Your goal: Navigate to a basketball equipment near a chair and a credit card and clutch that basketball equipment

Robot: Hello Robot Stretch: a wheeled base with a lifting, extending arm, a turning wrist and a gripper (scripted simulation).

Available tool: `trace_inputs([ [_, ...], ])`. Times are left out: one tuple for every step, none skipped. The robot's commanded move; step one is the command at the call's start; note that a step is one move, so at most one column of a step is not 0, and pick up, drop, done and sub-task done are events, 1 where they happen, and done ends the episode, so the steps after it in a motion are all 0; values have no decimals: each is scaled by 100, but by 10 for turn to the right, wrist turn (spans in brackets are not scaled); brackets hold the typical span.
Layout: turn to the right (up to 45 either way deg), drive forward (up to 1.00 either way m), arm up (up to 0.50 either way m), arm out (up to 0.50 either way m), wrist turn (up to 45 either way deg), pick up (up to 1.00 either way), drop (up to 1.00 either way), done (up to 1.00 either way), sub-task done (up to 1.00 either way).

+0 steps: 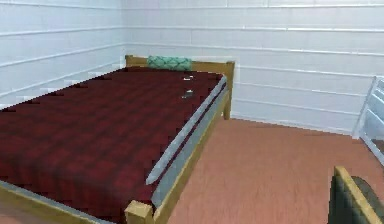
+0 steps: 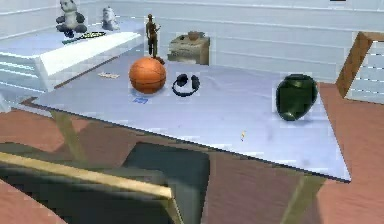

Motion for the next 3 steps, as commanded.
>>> trace_inputs([
  [180, 0, 0, 0, 0, 0, 0, 0, 0],
  [0, 75, 0, 0, 0, 0, 0, 0, 0],
  [450, 0, 0, 0, 0, 0, 0, 0, 0],
])
